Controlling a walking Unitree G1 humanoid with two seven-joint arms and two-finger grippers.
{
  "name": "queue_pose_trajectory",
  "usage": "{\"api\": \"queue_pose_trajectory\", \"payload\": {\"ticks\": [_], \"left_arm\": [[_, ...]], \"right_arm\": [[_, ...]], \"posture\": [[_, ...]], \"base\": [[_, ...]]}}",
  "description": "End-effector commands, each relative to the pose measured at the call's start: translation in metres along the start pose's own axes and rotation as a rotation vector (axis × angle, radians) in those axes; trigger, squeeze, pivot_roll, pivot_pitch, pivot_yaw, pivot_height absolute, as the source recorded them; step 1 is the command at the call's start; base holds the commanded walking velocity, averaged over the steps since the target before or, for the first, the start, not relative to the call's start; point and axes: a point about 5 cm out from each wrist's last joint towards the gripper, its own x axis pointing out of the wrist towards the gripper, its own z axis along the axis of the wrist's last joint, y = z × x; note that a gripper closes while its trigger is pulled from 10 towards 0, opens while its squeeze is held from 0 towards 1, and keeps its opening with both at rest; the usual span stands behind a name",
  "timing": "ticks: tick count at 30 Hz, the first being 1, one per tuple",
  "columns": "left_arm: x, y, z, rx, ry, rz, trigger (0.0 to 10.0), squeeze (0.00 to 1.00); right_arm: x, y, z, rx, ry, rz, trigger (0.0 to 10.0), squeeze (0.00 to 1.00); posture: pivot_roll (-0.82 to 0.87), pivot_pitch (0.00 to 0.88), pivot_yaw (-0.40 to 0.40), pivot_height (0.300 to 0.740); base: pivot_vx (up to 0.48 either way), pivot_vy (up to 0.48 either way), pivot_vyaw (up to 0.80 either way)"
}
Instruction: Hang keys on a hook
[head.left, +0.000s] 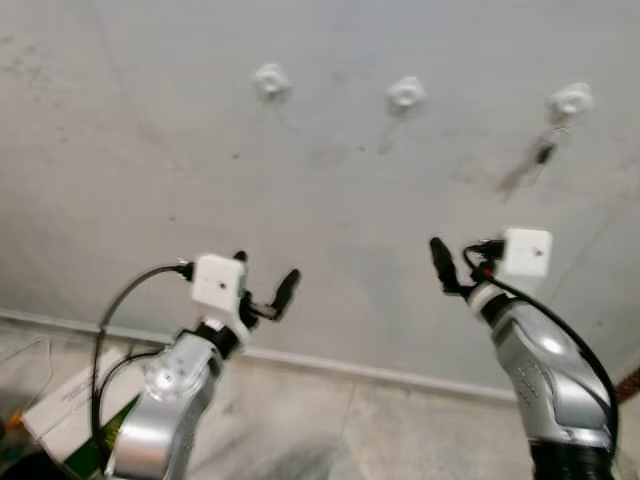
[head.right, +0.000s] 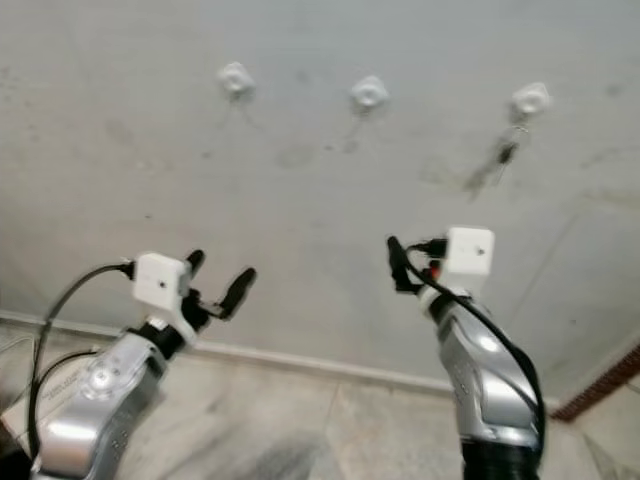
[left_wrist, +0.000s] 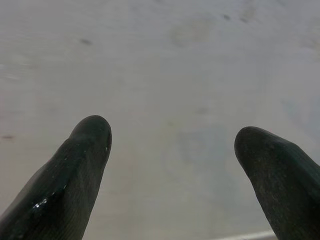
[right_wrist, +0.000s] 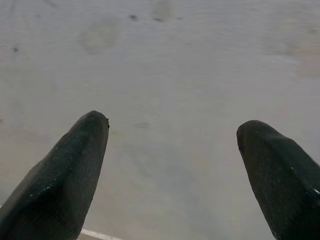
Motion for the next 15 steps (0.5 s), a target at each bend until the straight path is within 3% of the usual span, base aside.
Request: {"api": "queue_pose_trajectory", "payload": {"ticks": [1,8,15], "left_arm": [[0.0017,-0.0054,0.0009,0.012,-0.008,-0.021,10.0,0.0],[0.0014,-0.0065,0.0009,0.015,-0.011,-0.02,10.0,0.0],[0.0037,-0.0061,0.0034,-0.004,-0.026,-0.009,10.0,0.0]], "right_arm": [[-0.0011,-0.0073,0.0012,-0.018,-0.001,-0.023,10.0,0.0],[-0.0013,-0.0105,0.0017,-0.005,0.001,-0.033,10.0,0.0],[0.0009,-0.0052,0.0033,-0.092,-0.01,-0.008,10.0,0.0]], "posture": [[0.01,0.0,0.012,0.74],[0.01,0.0,0.012,0.74],[0.0,0.0,-0.013,0.74]], "base": [[0.0,0.0,0.0],[0.0,0.0,0.0],[0.0,0.0,0.0]]}}
